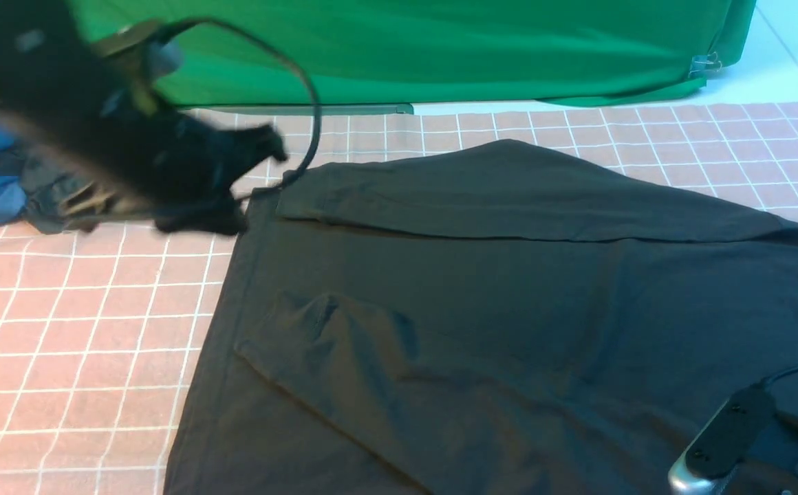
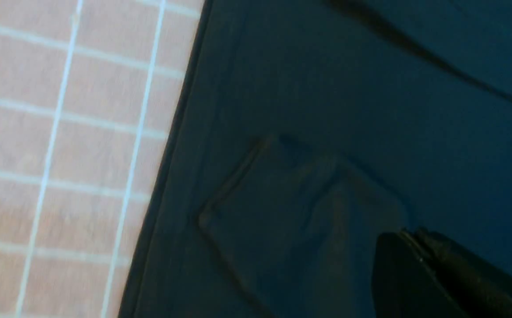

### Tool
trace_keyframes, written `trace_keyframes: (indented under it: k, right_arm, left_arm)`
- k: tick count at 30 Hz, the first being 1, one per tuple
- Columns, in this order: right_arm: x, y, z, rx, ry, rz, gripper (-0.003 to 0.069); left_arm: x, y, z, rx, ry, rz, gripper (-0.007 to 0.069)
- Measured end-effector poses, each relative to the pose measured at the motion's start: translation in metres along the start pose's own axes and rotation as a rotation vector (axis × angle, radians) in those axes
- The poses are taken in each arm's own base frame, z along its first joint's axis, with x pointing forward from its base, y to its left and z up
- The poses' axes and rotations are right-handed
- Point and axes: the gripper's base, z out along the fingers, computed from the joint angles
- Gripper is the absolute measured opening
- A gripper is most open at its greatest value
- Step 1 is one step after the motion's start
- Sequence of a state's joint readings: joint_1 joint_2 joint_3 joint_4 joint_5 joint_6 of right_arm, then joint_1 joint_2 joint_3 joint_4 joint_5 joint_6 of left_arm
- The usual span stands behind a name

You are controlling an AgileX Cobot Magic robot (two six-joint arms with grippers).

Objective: Fold a long-sleeved shirt over a pink coffee tablecloth.
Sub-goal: 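Grab the top left corner of the dark shirt with the left gripper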

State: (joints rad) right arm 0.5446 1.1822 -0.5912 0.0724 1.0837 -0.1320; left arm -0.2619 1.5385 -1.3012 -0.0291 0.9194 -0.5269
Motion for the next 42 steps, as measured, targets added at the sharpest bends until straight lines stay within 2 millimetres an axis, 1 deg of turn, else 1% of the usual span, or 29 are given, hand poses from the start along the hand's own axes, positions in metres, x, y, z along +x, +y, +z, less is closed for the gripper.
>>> trace_keyframes:
  k: [2,3,4,5,6,7,8,9,10,11,12,13,14,15,16,18,19,21,25,27,30,32,34,35,37,38,40,42]
  right_arm:
    - [0.003,0.0,-0.008,0.014,-0.063,0.036,0.0134]
    - [0.006,0.0,-0.016,0.021,-0.116,0.051,0.0087]
    - [0.009,0.001,-0.024,0.025,-0.171,0.066,0.0059]
    - [0.012,0.002,-0.032,0.026,-0.22,0.079,0.0048]
    - [0.017,0.003,-0.041,0.027,-0.281,0.098,0.0042]
    - [0.024,0.004,-0.053,0.027,-0.358,0.119,0.0038]
    - [0.028,0.005,-0.059,0.024,-0.397,0.133,0.0037]
    - [0.031,0.005,-0.062,0.024,-0.414,0.135,0.0036]
    - [0.037,0.007,-0.071,0.021,-0.47,0.146,0.0036]
    - [0.042,0.008,-0.076,0.018,-0.5,0.149,0.0036]
    - [0.045,0.008,-0.079,0.018,-0.515,0.149,0.0036]
    - [0.049,0.009,-0.082,0.017,-0.536,0.148,0.0036]
    - [0.05,0.009,-0.084,0.017,-0.544,0.148,0.0036]
    - [0.051,0.009,-0.085,0.016,-0.55,0.148,0.0036]
    - [0.051,0.009,-0.085,0.016,-0.554,0.149,0.0036]
    - [0.051,0.009,-0.085,0.016,-0.559,0.149,0.0036]
    - [0.051,0.009,-0.085,0.016,-0.559,0.149,0.0036]
    - [0.051,0.009,-0.085,0.016,-0.563,0.15,0.0036]
    - [0.051,0.009,-0.085,0.016,-0.563,0.15,0.0036]
    - [0.051,0.009,-0.085,0.016,-0.563,0.15,0.0036]
    - [0.051,0.009,-0.085,0.016,-0.563,0.15,0.0036]
    - [0.051,0.009,-0.085,0.016,-0.563,0.15,0.0036]
    - [0.051,0.009,-0.085,0.016,-0.563,0.151,0.0036]
    - [0.051,0.009,-0.085,0.016,-0.563,0.151,0.0036]
    - [0.051,0.009,-0.085,0.016,-0.563,0.15,0.0036]
    - [0.051,0.009,-0.085,0.016,-0.563,0.15,0.0036]
    - [0.051,0.009,-0.085,0.016,-0.563,0.15,0.0036]
    - [0.051,0.009,-0.085,0.016,-0.563,0.15,0.0036]
  left_arm:
    - [-0.015,0.0,0.014,-0.014,0.004,-0.004,0.0013]
    - [-0.024,0.0,0.023,-0.022,0.006,-0.005,0.0013]
    - [-0.033,0.001,0.031,-0.029,0.007,-0.007,0.0013]
    - [-0.04,0.003,0.042,-0.039,0.015,-0.012,0.0013]
    - [-0.048,0.004,0.048,-0.044,0.011,-0.021,0.0014]
    - [-0.058,0.006,0.061,-0.054,0.017,-0.034,0.0014]
    - [-0.064,0.008,0.071,-0.062,0.024,-0.042,0.0014]
    - [-0.064,0.009,0.074,-0.067,0.033,-0.044,0.0014]
    - [-0.071,0.01,0.089,-0.079,0.048,-0.046,0.0015]
    - [-0.076,0.01,0.098,-0.085,0.055,-0.036,0.0017]
    - [-0.079,0.01,0.103,-0.084,0.053,-0.028,0.002]
    - [-0.083,0.009,0.115,-0.087,0.062,-0.015,0.0035]
    - [-0.085,0.008,0.124,-0.085,0.065,-0.012,0.0052]
    - [-0.087,0.007,0.126,-0.08,0.06,-0.013,0.0062]
    - [-0.09,0.006,0.135,-0.078,0.062,-0.013,0.0085]
    - [-0.094,0.006,0.154,-0.079,0.065,-0.009,0.0155]
    - [-0.094,0.006,0.156,-0.079,0.064,-0.008,0.0162]
    - [-0.097,0.006,0.172,-0.079,0.063,-0.002,0.0247]
    - [-0.098,0.006,0.192,-0.069,0.045,0.017,0.0366]
    - [-0.098,0.006,0.198,-0.064,0.04,0.031,0.0394]
    - [-0.098,0.006,0.204,-0.053,0.03,0.04,0.041]
    - [-0.098,0.006,0.206,-0.046,0.027,0.052,0.0404]
    - [-0.098,0.004,0.207,-0.021,0.03,0.077,0.0358]
    - [-0.097,0.003,0.208,-0.01,0.037,0.089,0.0324]
    - [-0.096,0.001,0.209,0.012,0.047,0.116,0.0215]
    - [-0.095,0.001,0.209,0.02,0.052,0.125,0.0183]
    - [-0.094,0.001,0.21,0.026,0.06,0.134,0.0085]
    - [-0.094,0.0,0.209,0.027,0.066,0.144,0.0058]
